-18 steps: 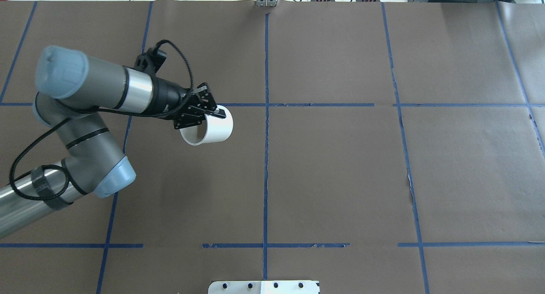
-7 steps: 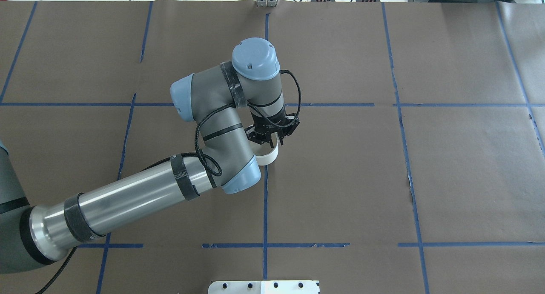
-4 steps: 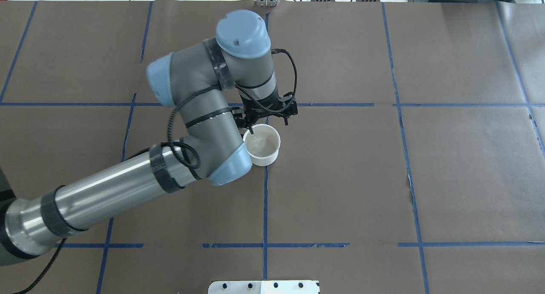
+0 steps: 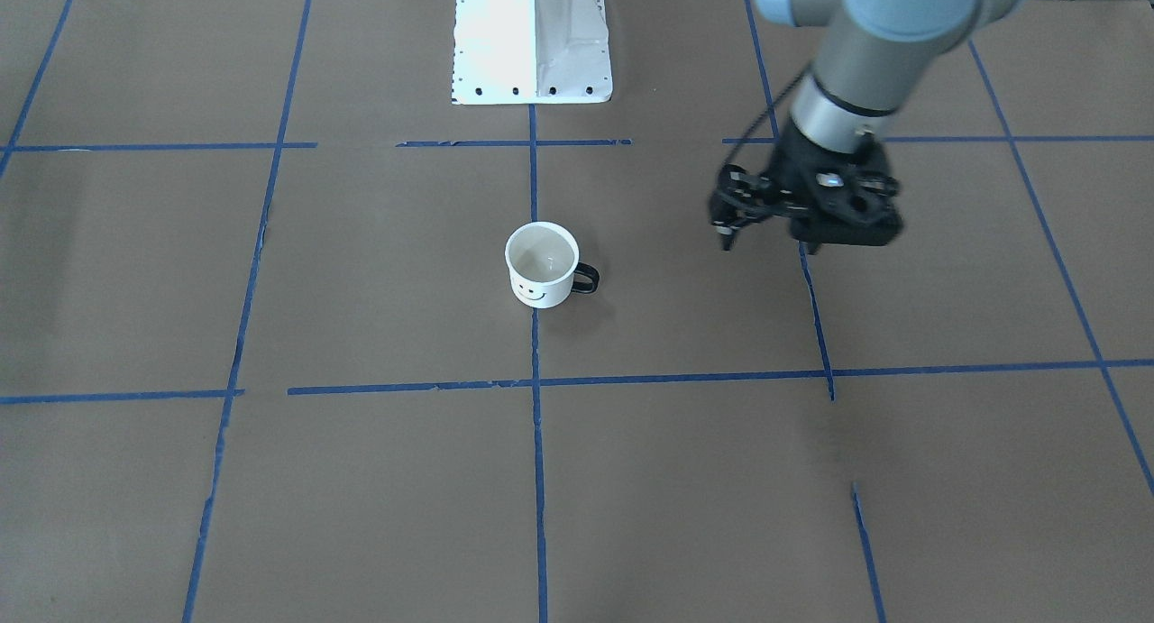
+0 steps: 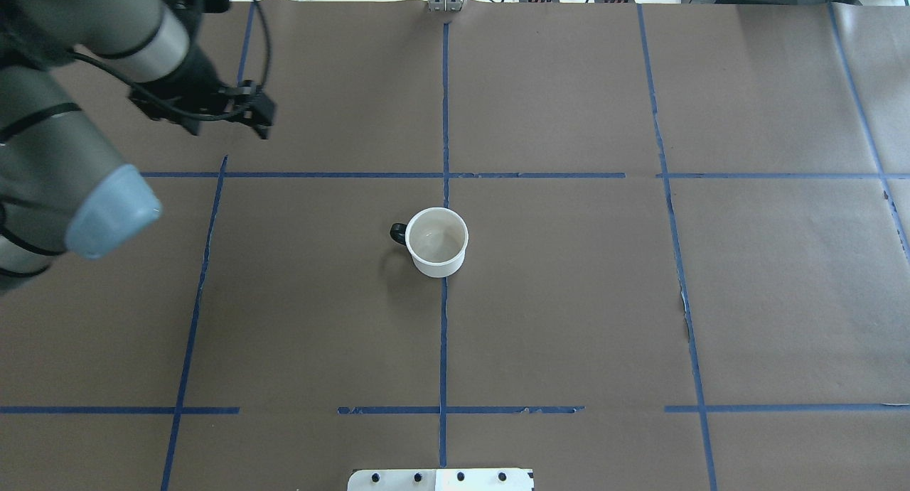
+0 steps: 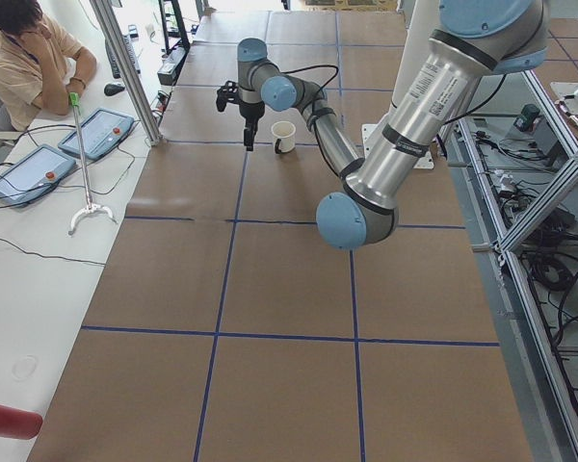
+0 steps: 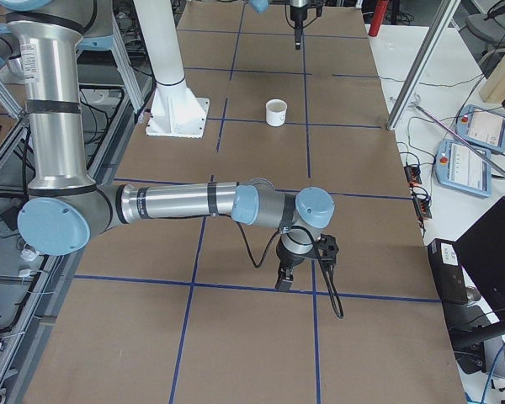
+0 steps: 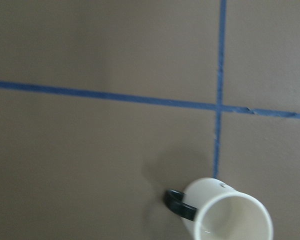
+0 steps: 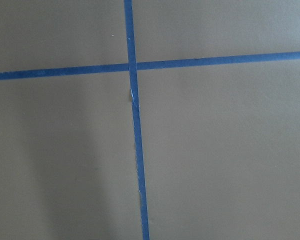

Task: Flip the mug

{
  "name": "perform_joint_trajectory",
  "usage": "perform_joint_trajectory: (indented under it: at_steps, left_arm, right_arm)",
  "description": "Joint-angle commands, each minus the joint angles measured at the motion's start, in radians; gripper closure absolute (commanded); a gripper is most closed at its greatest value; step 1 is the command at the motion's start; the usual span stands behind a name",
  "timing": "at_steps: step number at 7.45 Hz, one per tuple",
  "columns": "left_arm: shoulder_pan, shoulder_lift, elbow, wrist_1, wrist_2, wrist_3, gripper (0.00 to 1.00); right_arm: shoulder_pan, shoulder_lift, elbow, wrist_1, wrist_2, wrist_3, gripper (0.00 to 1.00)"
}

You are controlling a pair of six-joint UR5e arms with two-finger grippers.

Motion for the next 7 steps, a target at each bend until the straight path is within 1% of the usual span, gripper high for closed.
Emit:
perform_joint_trajectory:
  at_steps: [1,2,3,4,5,6,7]
  left_arm:
    - [-0.281,0.28,0.026,-0.006,-0.008,0.623,0.0]
    - [-0.417,0.336,0.11,-0.008,-0.011,0.763,0.0]
    - [-0.507,0.371,0.209,-0.014,-0.067,0.938,0.0]
    - [-0.568,0.422,0.28,-0.016,-0.16,1.061,0.0]
    - [-0.589,0.466,0.283,-0.017,-0.175,1.073,0.0]
    - [-0.601,0.483,0.287,-0.016,-0.205,1.069,0.0]
    - [-0.604,0.499,0.289,-0.017,-0.283,1.067,0.0]
  right_arm:
    - [0.0,0.0,0.0,0.0,0.0,0.0,0.0]
    - [0.0,0.0,0.0,0.0,0.0,0.0,0.0]
    - [0.0,0.0,0.0,0.0,0.0,0.0,0.0]
    - [0.0,0.0,0.0,0.0,0.0,0.0,0.0]
    - [0.0,0.0,0.0,0.0,0.0,0.0,0.0]
    - [0.0,0.0,0.0,0.0,0.0,0.0,0.0]
    - [0.0,0.0,0.0,0.0,0.0,0.0,0.0]
